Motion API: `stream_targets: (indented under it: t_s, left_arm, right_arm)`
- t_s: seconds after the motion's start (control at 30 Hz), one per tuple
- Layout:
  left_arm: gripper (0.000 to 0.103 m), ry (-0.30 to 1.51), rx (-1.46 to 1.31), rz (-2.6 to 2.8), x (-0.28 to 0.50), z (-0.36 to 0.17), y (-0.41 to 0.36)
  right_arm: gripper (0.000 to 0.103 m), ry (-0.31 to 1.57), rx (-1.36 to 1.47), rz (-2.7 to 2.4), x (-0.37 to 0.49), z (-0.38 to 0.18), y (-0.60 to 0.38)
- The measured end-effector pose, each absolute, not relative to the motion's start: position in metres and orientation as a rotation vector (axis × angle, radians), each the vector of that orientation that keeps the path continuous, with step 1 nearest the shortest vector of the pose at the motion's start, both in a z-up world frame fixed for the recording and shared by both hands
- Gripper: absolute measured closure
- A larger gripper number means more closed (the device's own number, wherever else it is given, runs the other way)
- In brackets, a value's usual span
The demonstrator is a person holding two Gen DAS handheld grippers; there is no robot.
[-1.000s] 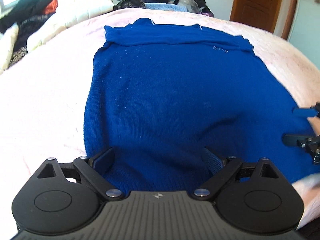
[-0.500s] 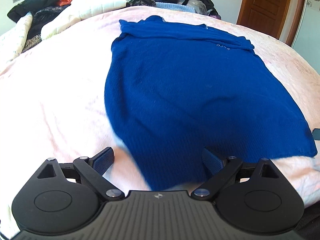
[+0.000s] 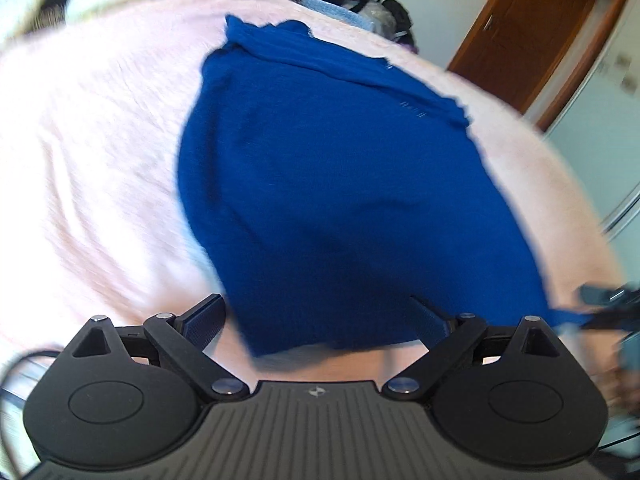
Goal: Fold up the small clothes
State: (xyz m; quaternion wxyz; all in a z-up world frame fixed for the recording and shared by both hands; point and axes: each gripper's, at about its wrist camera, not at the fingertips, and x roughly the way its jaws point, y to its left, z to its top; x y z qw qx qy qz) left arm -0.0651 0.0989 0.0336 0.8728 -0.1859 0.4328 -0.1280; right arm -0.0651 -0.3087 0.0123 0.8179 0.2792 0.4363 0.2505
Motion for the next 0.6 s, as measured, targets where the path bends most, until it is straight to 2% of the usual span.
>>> stream_targets:
  t_s: [0.1,0.27,0.6]
  left_arm:
    - [0.005,0.945,-0.695,-0.397,-0.057,0.021,0.127]
    - [0.005,0.965,-1.008,-0.434,-0.050,-0.002,0.160]
    - [0.006,0.857,-1.081,-0.364,-0.041,0.003,0.177]
  right_arm:
    - [0.001,0.950,0.658,0.558,-0.060,0.011,-0.310]
    - [0.001,1.005,0.817,0.632,-0.055,0.001,-0.315]
    - [0.002,0.987,0.987,0.632,-0.046,-0.003,-0.326]
